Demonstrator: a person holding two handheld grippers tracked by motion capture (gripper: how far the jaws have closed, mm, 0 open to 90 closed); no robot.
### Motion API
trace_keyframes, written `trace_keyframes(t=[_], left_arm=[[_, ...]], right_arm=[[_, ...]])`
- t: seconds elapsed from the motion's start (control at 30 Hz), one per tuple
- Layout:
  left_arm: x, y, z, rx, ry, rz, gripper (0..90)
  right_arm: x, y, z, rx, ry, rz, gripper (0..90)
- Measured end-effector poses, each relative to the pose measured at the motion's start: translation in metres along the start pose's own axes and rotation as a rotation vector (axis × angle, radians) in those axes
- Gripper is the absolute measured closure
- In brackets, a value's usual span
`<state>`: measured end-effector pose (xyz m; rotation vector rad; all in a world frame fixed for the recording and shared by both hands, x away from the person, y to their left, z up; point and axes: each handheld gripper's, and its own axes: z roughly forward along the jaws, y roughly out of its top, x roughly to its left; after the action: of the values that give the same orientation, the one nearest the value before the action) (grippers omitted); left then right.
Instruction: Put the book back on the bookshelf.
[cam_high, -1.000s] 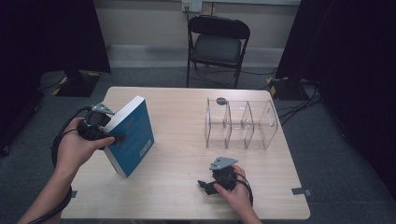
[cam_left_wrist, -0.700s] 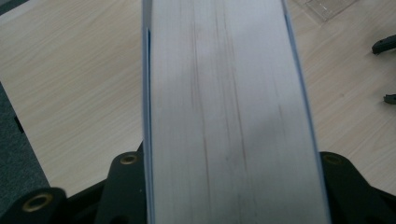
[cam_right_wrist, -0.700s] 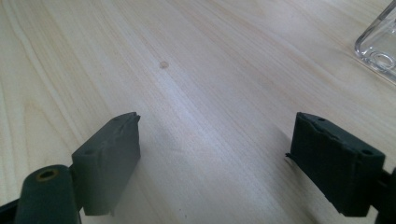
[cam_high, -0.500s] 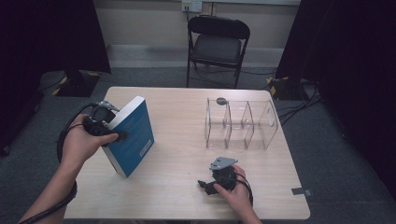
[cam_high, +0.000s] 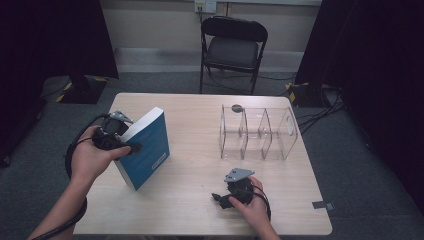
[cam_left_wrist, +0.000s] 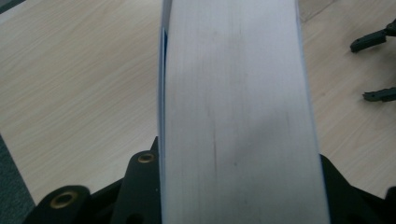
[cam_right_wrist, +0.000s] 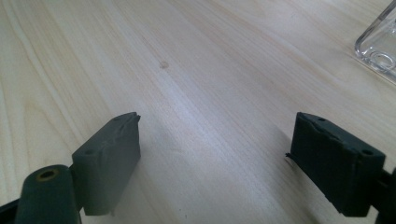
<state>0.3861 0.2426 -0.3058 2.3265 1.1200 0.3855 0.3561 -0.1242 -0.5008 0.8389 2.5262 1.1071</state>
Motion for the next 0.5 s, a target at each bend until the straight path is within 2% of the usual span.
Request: trace_keyframes(t=[0.17,0.27,0.33,0.5], left_arm=[[-0.008,0.004,0.0,-0.013,-0.072,0.001,61.2],[-0.017,0.008,-0.003,-0.022,-0.096,0.032,61.3],[-0.026,0.012,-0.006,-0.012,-0.115,0.067,61.2],[-0.047,0.014,-0.01,-0.024,-0.141,0.122,61.2]], right_arm=[[0.0,0.0,0.0,0.0,0.0,0.0,14.8],[0.0,0.0,0.0,0.001,0.0,0.0,14.8],[0.0,0.0,0.0,0.0,-0.001,-0.001,14.8],[0.0,0.0,0.0,0.002,-0.003,0.003,14.9]])
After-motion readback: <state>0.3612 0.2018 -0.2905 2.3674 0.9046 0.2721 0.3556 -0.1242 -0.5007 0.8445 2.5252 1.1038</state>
